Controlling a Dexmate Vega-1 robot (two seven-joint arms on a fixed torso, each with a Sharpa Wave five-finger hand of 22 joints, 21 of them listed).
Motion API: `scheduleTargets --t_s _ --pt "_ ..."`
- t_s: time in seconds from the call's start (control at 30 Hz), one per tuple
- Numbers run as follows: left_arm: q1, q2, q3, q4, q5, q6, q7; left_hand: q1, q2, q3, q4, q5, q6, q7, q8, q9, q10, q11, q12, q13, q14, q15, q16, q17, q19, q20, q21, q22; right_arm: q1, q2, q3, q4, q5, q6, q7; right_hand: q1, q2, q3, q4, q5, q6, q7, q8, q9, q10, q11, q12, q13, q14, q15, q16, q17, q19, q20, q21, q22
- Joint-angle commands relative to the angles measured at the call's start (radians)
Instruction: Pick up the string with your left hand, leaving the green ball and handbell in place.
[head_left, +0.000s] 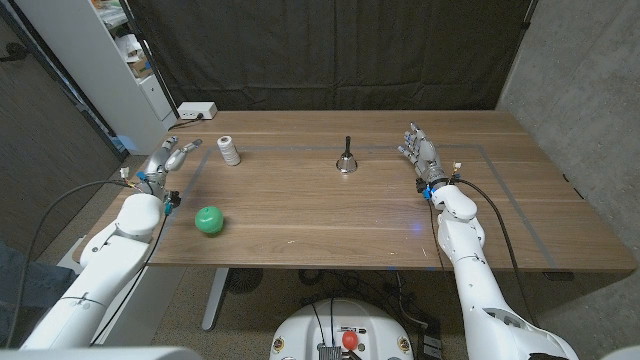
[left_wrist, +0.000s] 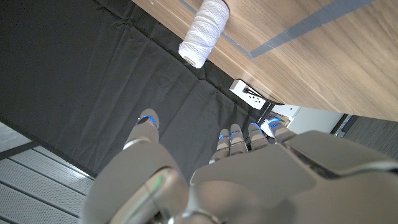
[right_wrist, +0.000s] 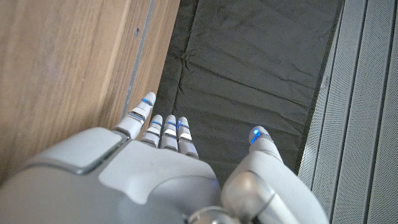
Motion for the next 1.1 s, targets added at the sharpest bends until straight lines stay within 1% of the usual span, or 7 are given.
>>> scheduleTargets --t_s 0.03,0.3,0.37,0.73,0.9,1.0,1.1 --pt "0.009 0.015 0.029 -0.042 0.066 0.075 0.041 0.016 -0.002 -0.001 -0.004 0.005 0.006 0.003 0.005 0.005 -0.005 0.007 0.003 0.002 -0.006 0.005 -0.001 0.005 0.000 0.008 -0.002 0.005 0.003 -0.002 0.004 0.009 0.012 0.008 0.010 0.001 0.008 -0.004 0.001 0.008 0.008 0.002 0.003 0.004 0.010 -0.004 0.003 0.005 0.005 0.007 0.005 0.000 0.005 -0.003 -0.006 0.005" --pt "-0.005 0.029 0.053 -0.032 0.099 0.104 0.050 0.025 -0.005 -0.001 -0.003 0.007 0.010 0.003 0.006 0.005 -0.002 0.006 0.005 0.002 -0.003 0.002 0.001 0.005 0.001 0.009 -0.002 0.005 0.001 -0.006 0.002 -0.006 0.009 -0.002 0.012 0.000 0.008 -0.005 0.001 0.008 0.009 0.002 0.003 0.004 0.010 -0.003 0.002 0.005 0.006 0.007 0.005 0.000 0.005 -0.003 -0.007 0.005" --pt "-0.010 0.028 0.053 -0.019 0.089 0.088 0.042 0.027 -0.006 -0.002 -0.003 0.007 0.010 0.002 0.006 0.005 -0.002 0.005 0.005 0.002 -0.002 0.001 0.001 0.005 0.001 0.009 -0.002 0.005 0.001 -0.008 0.001 -0.010 0.007 -0.005 0.011 0.000 0.008 -0.005 0.001 0.008 0.009 0.002 0.003 0.004 0.010 -0.003 0.002 0.005 0.006 0.007 0.005 0.000 0.005 -0.003 -0.007 0.005" --pt "-0.043 0.050 0.101 0.005 0.138 0.126 0.059 0.037 -0.010 -0.002 -0.001 0.009 0.010 0.001 0.006 0.006 -0.001 0.002 0.006 0.002 -0.001 -0.001 0.002 0.005 0.002 0.009 -0.002 0.006 -0.002 -0.008 0.002 -0.021 0.003 -0.012 0.005 -0.001 0.008 -0.007 0.001 0.009 0.009 0.002 0.002 0.004 0.010 -0.001 0.001 0.005 0.007 0.009 0.005 -0.001 0.005 -0.003 -0.007 0.005" --pt "-0.057 0.053 0.121 0.007 0.157 0.156 0.071 0.042 -0.012 -0.002 -0.001 0.010 0.010 -0.001 0.006 0.006 -0.001 0.002 0.006 0.002 -0.001 -0.002 0.002 0.005 0.000 0.011 -0.002 0.006 -0.002 -0.008 0.003 -0.019 0.003 -0.011 0.002 -0.001 0.009 -0.007 0.001 0.010 0.010 0.002 0.002 0.004 0.009 -0.003 0.000 0.005 0.007 0.009 0.005 -0.001 0.005 -0.003 -0.007 0.005" --pt "-0.063 0.053 0.122 0.016 0.146 0.145 0.064 0.044 -0.013 -0.003 0.000 0.010 0.010 0.000 0.006 0.006 -0.001 0.002 0.006 0.002 -0.001 -0.001 0.002 0.005 0.000 0.013 -0.002 0.006 0.000 -0.009 0.004 -0.012 0.004 -0.008 0.002 -0.001 0.009 -0.008 0.001 0.010 0.010 0.002 0.002 0.004 0.010 -0.002 0.000 0.005 0.007 0.009 0.005 -0.001 0.005 -0.002 -0.007 0.005" --pt "-0.074 0.056 0.135 0.026 0.151 0.151 0.064 0.049 -0.015 -0.003 0.001 0.012 0.010 0.001 0.006 0.006 -0.002 0.005 0.006 0.003 0.000 0.000 0.002 0.005 0.001 0.001 -0.002 0.006 0.005 -0.009 0.004 0.001 0.004 -0.003 0.002 -0.001 0.009 -0.008 0.001 0.010 0.010 0.002 0.002 0.004 0.010 -0.002 0.000 0.005 0.007 0.009 0.005 -0.001 0.005 -0.002 -0.007 0.005"
